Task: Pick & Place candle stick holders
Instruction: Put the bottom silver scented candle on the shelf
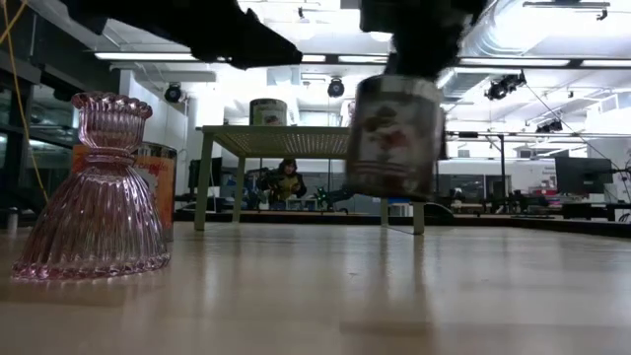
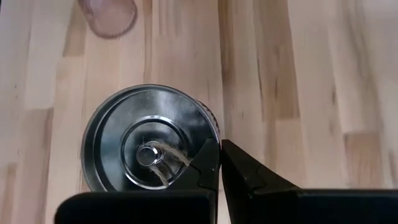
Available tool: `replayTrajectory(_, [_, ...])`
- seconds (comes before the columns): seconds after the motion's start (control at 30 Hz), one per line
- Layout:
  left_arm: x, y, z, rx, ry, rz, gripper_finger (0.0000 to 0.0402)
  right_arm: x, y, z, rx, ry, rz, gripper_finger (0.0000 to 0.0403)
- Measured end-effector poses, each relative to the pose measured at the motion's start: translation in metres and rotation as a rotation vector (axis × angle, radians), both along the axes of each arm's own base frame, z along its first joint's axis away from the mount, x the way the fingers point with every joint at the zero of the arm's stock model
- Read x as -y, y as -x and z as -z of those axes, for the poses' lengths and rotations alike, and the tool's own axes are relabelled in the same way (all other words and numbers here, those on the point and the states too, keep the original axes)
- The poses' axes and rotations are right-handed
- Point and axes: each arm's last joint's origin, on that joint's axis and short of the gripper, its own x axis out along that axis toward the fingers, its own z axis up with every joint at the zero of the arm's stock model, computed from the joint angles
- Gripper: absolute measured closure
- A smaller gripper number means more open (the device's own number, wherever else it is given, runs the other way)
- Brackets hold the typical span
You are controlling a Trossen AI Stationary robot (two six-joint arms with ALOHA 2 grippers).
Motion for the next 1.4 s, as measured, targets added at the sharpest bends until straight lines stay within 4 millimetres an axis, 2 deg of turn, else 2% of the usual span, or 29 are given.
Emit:
replayTrajectory(0.2, [0.002,-0.002,0.008,-0.027,-0.137,0.044,0.0247,0.01,-0.027,-0.003,-0.013,0.004,-0.047,0.0403])
replayTrajectory(0.3, [0.005,-0.001,0.01,-0.045,-0.269,0.087,0.0247,0.011,-0.036,-0.006,-0.032,0.012,-0.068,0.0403])
replayTrajectory(0.43, [0.01,0.001,0.011,-0.049,-0.362,0.119,0.0247,0.01,-0.044,-0.009,-0.034,0.022,-0.089,0.0403])
replayTrajectory(0.67, [0.024,-0.006,0.003,-0.149,-0.506,0.141,0.0247,0.017,-0.048,-0.012,-0.003,-0.024,-0.104,0.0403])
replayTrajectory(0.87, [0.027,-0.021,-0.016,-0.23,-0.576,0.106,0.0247,0.021,-0.049,-0.013,0.013,-0.044,-0.097,0.0403])
replayTrajectory(1.07, [0.027,-0.023,-0.032,-0.313,-0.621,0.146,0.0247,0.02,-0.049,-0.013,0.01,-0.054,-0.11,0.0403])
replayTrajectory(1.4, [0.026,-0.027,-0.037,-0.376,-0.659,0.221,0.0247,0.02,-0.051,-0.014,0.037,-0.045,-0.12,0.0403])
